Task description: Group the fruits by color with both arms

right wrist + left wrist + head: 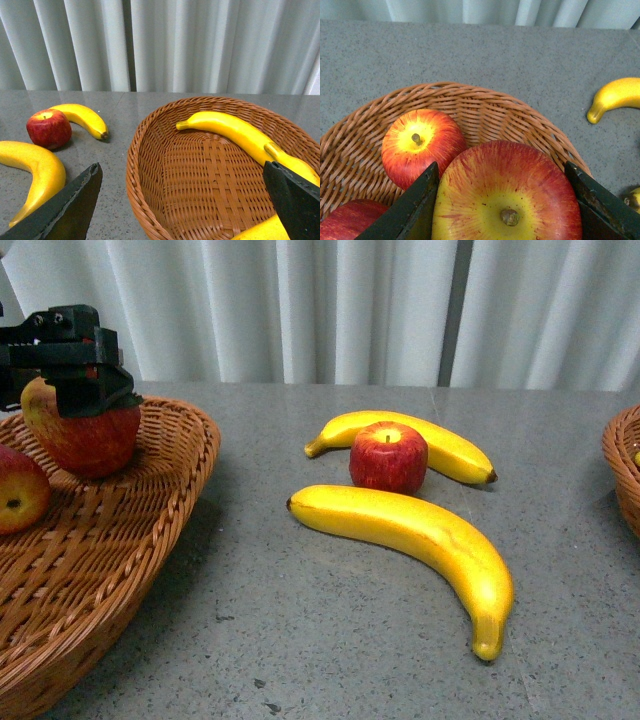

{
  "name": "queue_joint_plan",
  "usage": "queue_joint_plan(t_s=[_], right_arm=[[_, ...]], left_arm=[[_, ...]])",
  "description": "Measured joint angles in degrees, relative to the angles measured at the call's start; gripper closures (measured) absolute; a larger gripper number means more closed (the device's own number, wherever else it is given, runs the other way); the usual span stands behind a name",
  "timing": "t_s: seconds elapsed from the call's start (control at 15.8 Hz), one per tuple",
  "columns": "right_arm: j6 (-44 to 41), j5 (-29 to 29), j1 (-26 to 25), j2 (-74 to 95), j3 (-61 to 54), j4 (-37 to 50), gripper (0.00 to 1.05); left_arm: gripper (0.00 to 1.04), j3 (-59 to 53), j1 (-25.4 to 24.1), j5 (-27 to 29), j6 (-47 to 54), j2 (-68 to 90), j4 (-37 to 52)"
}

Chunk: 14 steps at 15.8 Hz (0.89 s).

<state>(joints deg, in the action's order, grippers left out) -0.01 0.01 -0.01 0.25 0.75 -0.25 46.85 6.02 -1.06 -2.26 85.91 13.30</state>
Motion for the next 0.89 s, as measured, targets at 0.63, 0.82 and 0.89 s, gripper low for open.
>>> queue_joint_plan(t_s=[0.63,0.82,0.89], right_arm=[[0.0,0.0,0.0,0.0,0.0,0.0,0.06],[0.0,0.0,0.0,0.0,0.0,0.0,0.06],[0.0,0.0,0.0,0.0,0.0,0.0,0.06]], left_arm=[[0.07,16.9,17.2,-1.1,8.3,8.0,-1.8],[0.07,23.7,18.8,-3.3,10.8,20.4,-4.0],[0.07,25.4,18.8,-3.5,11.4,23.0,-3.7]])
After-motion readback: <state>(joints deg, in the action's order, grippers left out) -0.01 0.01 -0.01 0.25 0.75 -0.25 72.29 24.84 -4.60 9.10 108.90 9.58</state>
